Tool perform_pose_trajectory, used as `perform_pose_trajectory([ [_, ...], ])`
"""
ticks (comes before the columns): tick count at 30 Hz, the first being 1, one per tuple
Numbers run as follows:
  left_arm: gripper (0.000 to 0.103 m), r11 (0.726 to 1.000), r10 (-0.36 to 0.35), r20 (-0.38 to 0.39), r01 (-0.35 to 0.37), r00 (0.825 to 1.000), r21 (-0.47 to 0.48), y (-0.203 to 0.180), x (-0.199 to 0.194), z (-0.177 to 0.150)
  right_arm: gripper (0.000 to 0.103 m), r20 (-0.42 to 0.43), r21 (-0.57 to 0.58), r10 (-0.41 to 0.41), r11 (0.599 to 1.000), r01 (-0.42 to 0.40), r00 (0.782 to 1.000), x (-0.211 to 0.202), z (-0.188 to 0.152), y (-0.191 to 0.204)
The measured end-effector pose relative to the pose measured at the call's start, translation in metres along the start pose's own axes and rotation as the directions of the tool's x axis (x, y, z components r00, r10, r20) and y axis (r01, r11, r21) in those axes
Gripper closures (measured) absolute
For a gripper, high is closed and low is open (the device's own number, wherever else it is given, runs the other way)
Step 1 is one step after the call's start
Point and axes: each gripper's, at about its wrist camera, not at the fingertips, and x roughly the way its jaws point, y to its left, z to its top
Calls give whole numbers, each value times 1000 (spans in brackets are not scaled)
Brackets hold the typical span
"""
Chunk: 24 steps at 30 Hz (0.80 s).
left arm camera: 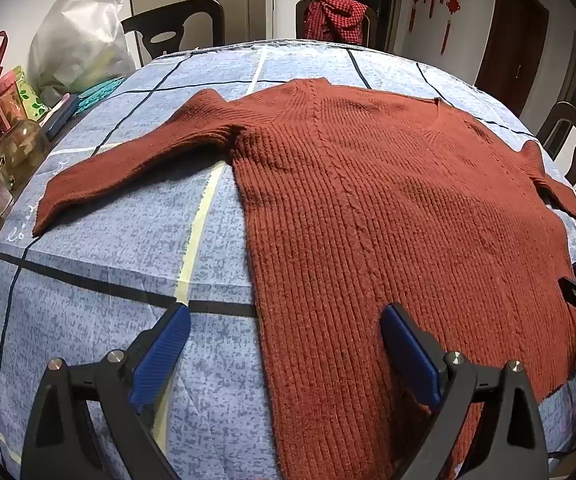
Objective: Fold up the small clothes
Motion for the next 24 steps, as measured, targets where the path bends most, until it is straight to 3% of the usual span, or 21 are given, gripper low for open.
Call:
perform_pose_trajectory([
  [24, 5, 1000, -4, 3, 4, 1000, 3, 3, -4, -4, 38, -6, 1, 1, 1000, -1, 1000, 1, 1, 0],
])
